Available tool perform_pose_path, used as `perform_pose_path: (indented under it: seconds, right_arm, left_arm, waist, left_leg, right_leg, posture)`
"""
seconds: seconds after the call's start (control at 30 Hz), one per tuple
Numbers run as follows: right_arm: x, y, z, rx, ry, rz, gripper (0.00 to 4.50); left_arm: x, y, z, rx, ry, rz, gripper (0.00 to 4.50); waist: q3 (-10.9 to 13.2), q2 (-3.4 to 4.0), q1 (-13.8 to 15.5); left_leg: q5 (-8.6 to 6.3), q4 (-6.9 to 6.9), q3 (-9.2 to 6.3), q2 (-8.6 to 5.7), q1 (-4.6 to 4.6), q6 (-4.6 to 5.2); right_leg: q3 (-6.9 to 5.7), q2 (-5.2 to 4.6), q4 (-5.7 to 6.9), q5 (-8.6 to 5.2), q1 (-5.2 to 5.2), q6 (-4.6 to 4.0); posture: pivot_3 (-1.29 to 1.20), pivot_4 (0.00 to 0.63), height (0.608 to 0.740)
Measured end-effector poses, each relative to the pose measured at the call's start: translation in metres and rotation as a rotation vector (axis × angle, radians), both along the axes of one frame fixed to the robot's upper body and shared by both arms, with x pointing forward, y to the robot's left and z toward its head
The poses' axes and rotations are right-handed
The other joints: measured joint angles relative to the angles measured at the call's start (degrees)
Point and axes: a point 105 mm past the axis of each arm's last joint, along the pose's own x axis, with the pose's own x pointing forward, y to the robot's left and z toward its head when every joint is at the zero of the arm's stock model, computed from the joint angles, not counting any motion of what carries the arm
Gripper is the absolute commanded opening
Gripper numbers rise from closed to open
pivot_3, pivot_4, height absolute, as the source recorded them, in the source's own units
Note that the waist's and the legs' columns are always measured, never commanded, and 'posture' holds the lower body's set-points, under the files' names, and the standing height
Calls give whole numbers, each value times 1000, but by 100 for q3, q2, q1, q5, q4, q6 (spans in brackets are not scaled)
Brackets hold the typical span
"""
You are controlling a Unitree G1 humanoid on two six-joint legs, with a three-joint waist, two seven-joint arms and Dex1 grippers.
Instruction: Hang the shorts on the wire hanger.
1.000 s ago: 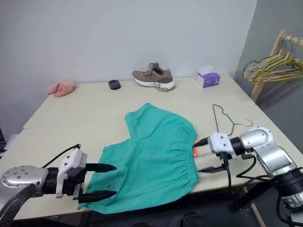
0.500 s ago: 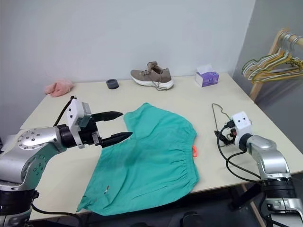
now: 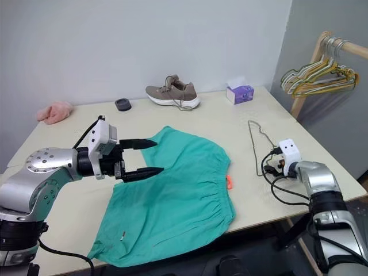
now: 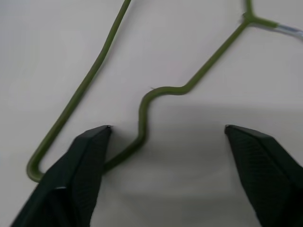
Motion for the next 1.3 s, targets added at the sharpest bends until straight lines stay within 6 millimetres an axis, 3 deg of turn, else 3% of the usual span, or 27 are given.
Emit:
perform_pose_path:
  seconds: [0.27,0.33,0.67,0.8,0.93,1.03,1.3]
  right_arm:
    - [2,-6,-9,8,85,-26,464]
    - [3,-5,-10,-2,84,-18,8]
    - [11,2,-4,-210,-55,180,8]
    - [15,10,15,-332,-182,325,8]
    - [15,30,54,-547,-393,597,8]
    - [6,56,72,-727,-538,848,8]
    - [-24,118,71,-943,-821,1340,8]
  left_arm:
    - [0,2,-2,17,-13,-1,4500]
    - [0,3,-4,20,-13,1,4500]
    - [6,13,-10,17,5,54,4500]
    - [19,28,-11,-17,13,160,4500]
    - [35,50,-9,-43,10,278,4500]
    - [40,62,-4,-99,54,329,4500]
    - [17,68,-21,-81,274,234,4500]
  waist:
    - [-54,-75,12]
    - [-65,-83,13]
    - [-56,-70,5]
    - [-22,-17,-4]
    - [-16,-6,-1]
    - [-16,-5,-12]
    - [-11,1,-37]
  left_leg:
    - [-1,0,-16,0,13,0]
    - [-1,0,-18,0,14,-1]
    - [-2,-1,-13,-2,8,-1]
    - [-1,1,-8,-3,-19,-1]
    - [-1,2,-11,-1,-63,-1]
    - [-1,0,-10,-1,-67,-1]
    - [-1,0,-8,-3,-66,-2]
  right_leg:
    - [-11,-1,-8,0,19,0]
    - [-12,-1,-10,-1,20,0]
    - [-7,-2,-13,-1,14,0]
    - [-2,-4,-6,2,-16,5]
    - [-4,-3,7,3,-70,8]
    - [-3,-4,6,4,-77,9]
    - [-1,-4,7,3,-76,8]
  posture:
    - [-221,0,740]
    - [-223,0,740]
    - [-224,0,740]
    - [-223,0,740]
    - [-229,0,740]
    - [-229,0,740]
    - [-227,0,740]
